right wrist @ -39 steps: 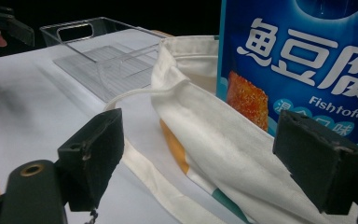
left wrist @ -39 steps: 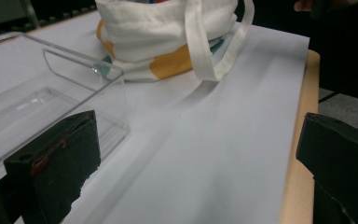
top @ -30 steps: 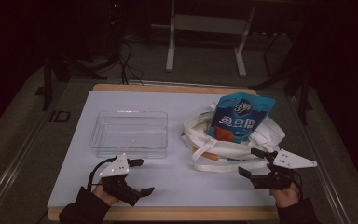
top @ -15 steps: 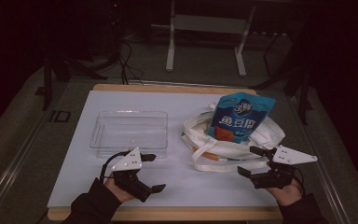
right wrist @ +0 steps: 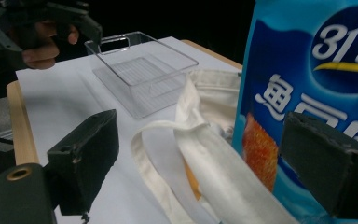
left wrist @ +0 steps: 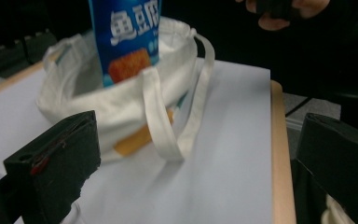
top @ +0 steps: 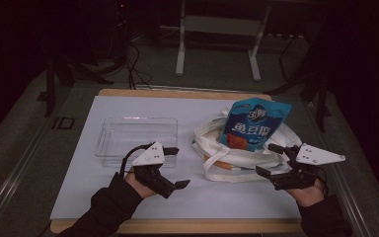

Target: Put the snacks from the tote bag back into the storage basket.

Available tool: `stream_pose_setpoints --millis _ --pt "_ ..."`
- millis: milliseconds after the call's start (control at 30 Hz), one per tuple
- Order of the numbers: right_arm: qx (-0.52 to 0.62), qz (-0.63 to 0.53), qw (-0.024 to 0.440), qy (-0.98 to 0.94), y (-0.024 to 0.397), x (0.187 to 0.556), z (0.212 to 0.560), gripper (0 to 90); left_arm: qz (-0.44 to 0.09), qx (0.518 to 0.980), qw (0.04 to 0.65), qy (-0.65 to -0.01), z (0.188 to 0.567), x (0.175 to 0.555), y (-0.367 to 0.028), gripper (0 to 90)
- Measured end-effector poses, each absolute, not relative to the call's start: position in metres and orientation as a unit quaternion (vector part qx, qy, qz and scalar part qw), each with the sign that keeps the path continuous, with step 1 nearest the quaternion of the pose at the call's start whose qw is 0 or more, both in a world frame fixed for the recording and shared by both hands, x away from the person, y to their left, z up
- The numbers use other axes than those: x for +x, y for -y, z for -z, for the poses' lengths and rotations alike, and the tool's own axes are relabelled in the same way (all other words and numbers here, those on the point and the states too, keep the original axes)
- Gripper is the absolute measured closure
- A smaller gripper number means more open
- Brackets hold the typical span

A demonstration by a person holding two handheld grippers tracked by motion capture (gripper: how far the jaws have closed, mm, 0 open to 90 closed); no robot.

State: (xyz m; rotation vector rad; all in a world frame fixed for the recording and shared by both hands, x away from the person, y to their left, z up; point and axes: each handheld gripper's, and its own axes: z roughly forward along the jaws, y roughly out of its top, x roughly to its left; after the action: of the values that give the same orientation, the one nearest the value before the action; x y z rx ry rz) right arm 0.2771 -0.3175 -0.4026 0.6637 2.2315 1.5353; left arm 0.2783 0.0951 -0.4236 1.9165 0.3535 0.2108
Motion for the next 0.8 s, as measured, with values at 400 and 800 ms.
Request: stream_pose_setpoints --millis 400,800 --pt "0.24 -0.547 0.2 -0.776 0.331 0.292 0.388 13.0 -0.105 0.806 0.567 -0.135 0.406 0.31 -0.075 0.0" --pt "0.264 -0.534 0.215 -0.774 0.354 0.312 0.386 15.1 -0.1 0.805 0.572 -0.12 0.402 0.34 -0.05 0.0"
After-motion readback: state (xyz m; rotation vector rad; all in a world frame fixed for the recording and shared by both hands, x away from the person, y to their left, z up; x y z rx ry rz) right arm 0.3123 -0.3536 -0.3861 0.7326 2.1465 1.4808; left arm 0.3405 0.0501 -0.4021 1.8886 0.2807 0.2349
